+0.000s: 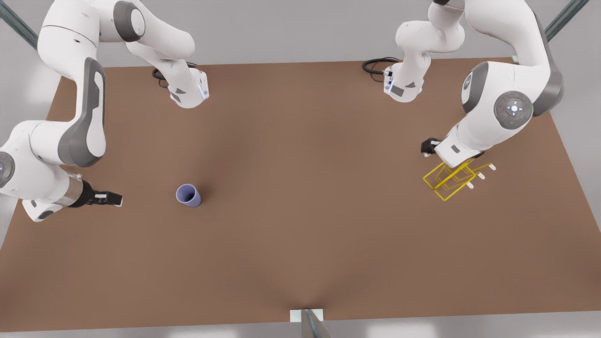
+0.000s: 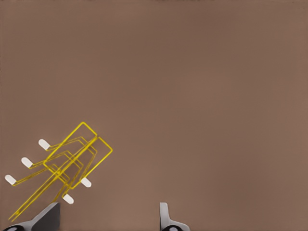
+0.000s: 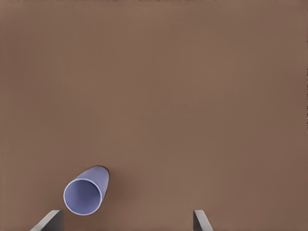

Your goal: Place the cup on the cup holder

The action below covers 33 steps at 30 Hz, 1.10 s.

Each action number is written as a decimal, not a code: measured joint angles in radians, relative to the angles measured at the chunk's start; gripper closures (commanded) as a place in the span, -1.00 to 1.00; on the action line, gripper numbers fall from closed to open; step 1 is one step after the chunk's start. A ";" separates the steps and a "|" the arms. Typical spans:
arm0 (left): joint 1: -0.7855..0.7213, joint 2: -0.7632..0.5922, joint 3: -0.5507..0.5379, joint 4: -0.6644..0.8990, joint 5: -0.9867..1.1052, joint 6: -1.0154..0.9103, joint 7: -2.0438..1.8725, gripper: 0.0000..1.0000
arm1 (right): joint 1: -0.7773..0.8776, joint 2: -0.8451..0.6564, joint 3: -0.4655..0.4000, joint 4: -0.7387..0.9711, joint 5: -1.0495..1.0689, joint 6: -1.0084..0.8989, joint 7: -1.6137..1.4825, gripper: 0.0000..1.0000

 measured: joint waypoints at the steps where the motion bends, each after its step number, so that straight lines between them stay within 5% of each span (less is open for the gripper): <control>1: 0.000 0.000 0.000 0.000 0.001 0.008 -0.001 -1.00 | 0.005 -0.002 0.005 -0.008 0.000 0.008 0.000 -1.00; 10: 0.012 0.026 0.039 -0.024 0.002 0.003 -0.005 -1.00 | 0.248 -0.032 0.022 -0.242 0.066 0.076 0.090 -1.00; 17: -0.001 0.009 0.026 -0.038 0.003 -0.006 -0.001 -1.00 | 0.264 -0.068 0.082 -0.545 0.078 0.268 0.196 -1.00; 33: 0.001 0.009 0.024 -0.036 0.003 -0.019 0.002 -1.00 | 0.247 -0.029 0.073 -0.741 0.014 0.670 0.331 -1.00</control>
